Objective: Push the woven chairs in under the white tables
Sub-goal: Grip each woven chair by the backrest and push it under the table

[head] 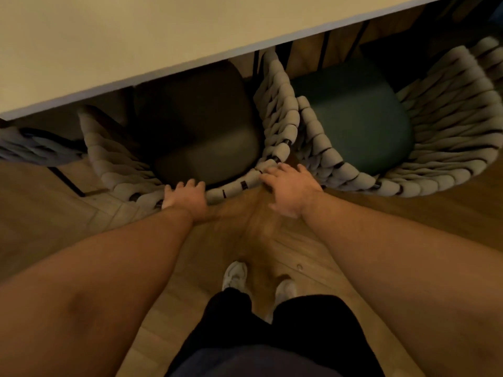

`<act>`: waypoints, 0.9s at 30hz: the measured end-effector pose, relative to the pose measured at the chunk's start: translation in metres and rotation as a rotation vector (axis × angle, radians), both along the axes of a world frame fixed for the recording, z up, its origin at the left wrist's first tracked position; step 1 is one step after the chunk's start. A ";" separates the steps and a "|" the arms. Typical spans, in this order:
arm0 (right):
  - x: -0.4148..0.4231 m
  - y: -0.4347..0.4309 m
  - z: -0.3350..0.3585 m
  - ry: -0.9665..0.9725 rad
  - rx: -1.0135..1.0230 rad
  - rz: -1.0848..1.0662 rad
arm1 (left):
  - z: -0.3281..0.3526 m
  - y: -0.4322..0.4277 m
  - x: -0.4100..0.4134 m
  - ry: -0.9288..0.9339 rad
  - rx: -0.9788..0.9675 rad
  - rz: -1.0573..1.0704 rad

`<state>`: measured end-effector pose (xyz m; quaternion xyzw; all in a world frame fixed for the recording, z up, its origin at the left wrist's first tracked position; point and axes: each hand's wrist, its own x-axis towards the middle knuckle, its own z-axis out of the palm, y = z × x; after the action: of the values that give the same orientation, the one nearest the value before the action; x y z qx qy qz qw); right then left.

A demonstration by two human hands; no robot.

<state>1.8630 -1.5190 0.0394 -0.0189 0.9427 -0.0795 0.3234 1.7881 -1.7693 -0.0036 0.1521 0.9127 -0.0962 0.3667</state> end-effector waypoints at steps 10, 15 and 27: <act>0.081 0.210 0.036 0.146 0.163 -0.352 | 0.013 0.170 0.096 0.263 0.423 0.079; 0.128 0.334 0.033 0.076 0.192 -0.379 | 0.003 0.268 0.147 0.097 0.418 0.307; 0.128 0.484 0.019 -0.073 0.219 -0.242 | 0.012 0.440 0.199 -0.223 0.678 1.211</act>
<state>1.9910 -1.0345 0.0589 0.1329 0.9288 -0.0152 0.3455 1.9869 -1.3293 0.0086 -0.2682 0.7735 0.4309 0.3795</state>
